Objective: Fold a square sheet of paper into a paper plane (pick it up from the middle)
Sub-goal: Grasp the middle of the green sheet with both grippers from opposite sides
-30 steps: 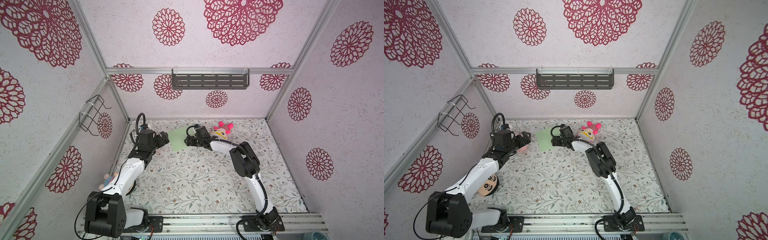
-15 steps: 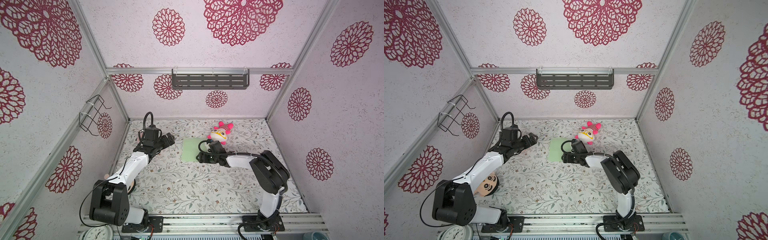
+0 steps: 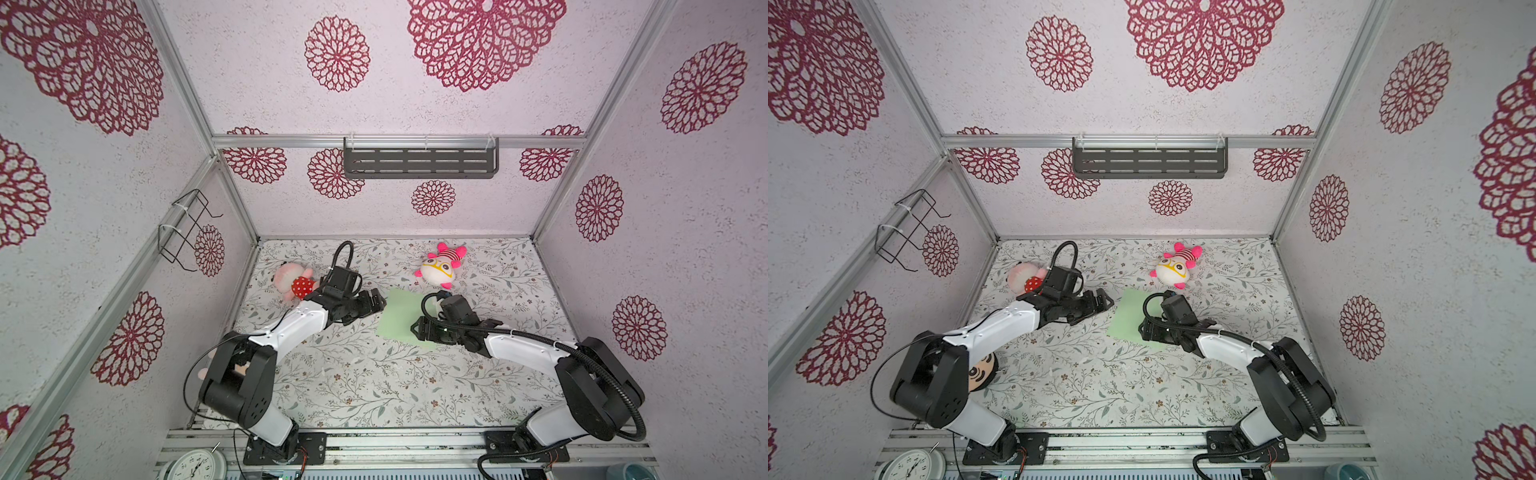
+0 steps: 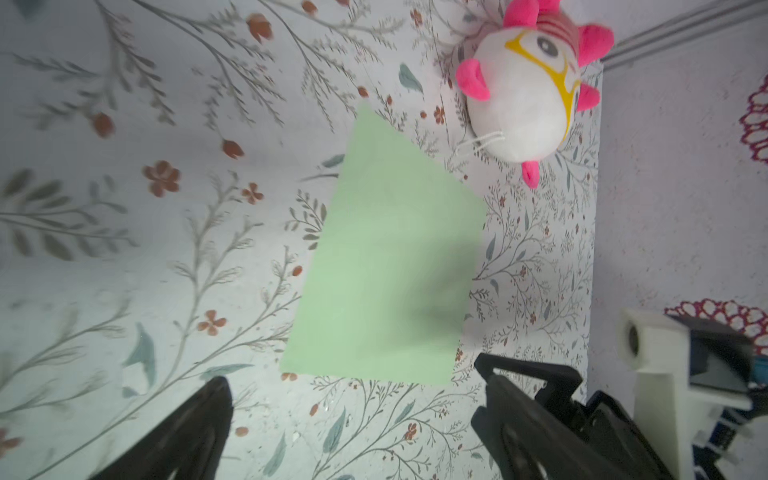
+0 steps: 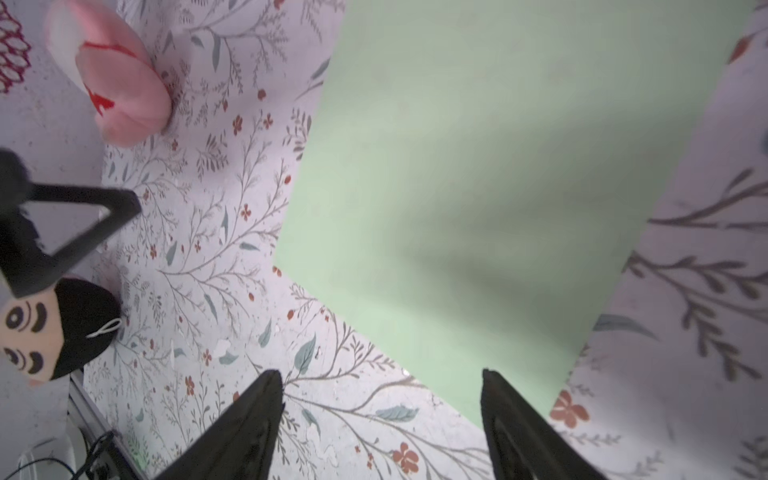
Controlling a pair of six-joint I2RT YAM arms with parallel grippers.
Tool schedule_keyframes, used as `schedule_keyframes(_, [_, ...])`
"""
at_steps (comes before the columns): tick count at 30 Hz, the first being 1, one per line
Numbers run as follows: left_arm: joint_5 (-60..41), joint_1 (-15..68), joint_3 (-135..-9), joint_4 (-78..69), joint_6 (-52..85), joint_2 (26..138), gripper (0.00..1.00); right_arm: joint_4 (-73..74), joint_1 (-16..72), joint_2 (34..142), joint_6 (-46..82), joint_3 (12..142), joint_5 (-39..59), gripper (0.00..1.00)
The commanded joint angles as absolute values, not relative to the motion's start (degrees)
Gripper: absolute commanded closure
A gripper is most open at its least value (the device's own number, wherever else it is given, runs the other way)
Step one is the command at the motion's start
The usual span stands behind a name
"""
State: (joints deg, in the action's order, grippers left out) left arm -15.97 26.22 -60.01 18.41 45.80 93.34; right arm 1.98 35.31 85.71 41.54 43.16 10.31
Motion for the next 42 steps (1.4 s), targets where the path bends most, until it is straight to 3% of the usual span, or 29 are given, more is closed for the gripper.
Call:
schedule_keyframes(1, [-18.58,29.2,-66.32,19.86,44.24,98.4,0.05,3.51,31.58,86.2,47.16,42.31,10.1,0.26])
schedule_keyframes(8, [-22.06,31.76,-81.38,28.93,38.06,111.89,0.14,4.57,27.92,90.6,48.25,44.38,13.08,0.45])
schedule_keyframes(17, [-24.77,32.56,-91.26,33.13,35.79,122.87,0.15,5.58,26.81,93.89,47.95,44.43,16.08,0.55])
schedule_keyframes(35, [-23.44,32.6,-90.65,34.39,38.32,127.16,0.13,6.25,26.09,98.72,47.11,45.09,17.6,0.6])
schedule_keyframes(42, [-27.81,31.3,-87.27,29.15,41.38,126.31,0.11,7.14,25.98,101.44,44.18,46.27,20.68,0.61])
